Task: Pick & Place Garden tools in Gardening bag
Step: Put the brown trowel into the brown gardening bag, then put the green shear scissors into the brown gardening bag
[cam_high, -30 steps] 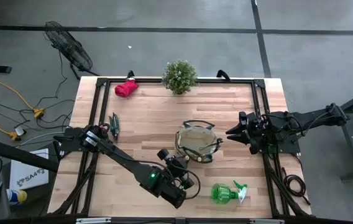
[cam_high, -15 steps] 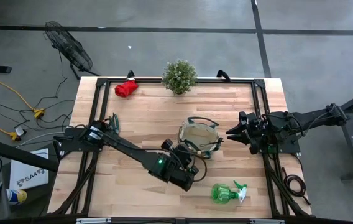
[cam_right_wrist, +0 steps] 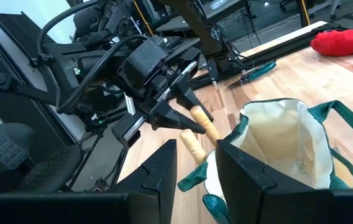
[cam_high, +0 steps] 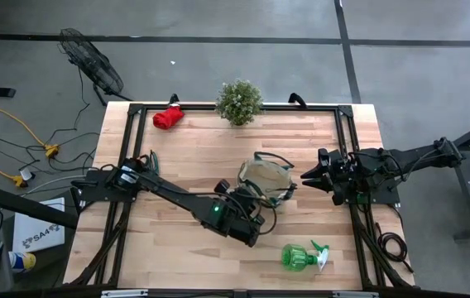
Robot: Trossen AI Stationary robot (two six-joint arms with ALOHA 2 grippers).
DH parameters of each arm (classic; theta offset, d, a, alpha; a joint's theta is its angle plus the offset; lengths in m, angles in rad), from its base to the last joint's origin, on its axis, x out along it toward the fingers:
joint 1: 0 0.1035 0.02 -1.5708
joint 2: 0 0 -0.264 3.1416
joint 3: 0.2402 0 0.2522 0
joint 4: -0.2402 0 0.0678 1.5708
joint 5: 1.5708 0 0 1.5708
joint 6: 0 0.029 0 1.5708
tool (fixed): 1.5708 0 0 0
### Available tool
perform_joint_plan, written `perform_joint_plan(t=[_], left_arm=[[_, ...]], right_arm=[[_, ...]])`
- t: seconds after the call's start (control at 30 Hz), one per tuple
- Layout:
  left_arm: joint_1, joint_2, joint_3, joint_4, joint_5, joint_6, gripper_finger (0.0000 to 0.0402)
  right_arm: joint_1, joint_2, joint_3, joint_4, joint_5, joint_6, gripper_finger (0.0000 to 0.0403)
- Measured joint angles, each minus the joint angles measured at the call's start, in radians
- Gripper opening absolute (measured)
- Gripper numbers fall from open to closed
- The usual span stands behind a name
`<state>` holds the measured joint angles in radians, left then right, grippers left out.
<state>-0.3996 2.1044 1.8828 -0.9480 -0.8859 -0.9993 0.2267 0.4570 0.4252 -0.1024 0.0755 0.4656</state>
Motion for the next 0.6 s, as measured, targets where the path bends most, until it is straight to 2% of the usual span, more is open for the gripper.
perform_joint_plan(t=[0.3,0.6], left_arm=[[0.001,-0.002,0.000,-0.018,-0.041,0.007,0.0168],[0.000,-0.074,-0.002,-0.070,-0.060,0.010,0.0173]], right_arm=[[0.000,0.000,0.000,0.000,0.000,0.000,0.0103],[0.000,0.000,0.000,0.000,0.000,0.000,0.0103]])
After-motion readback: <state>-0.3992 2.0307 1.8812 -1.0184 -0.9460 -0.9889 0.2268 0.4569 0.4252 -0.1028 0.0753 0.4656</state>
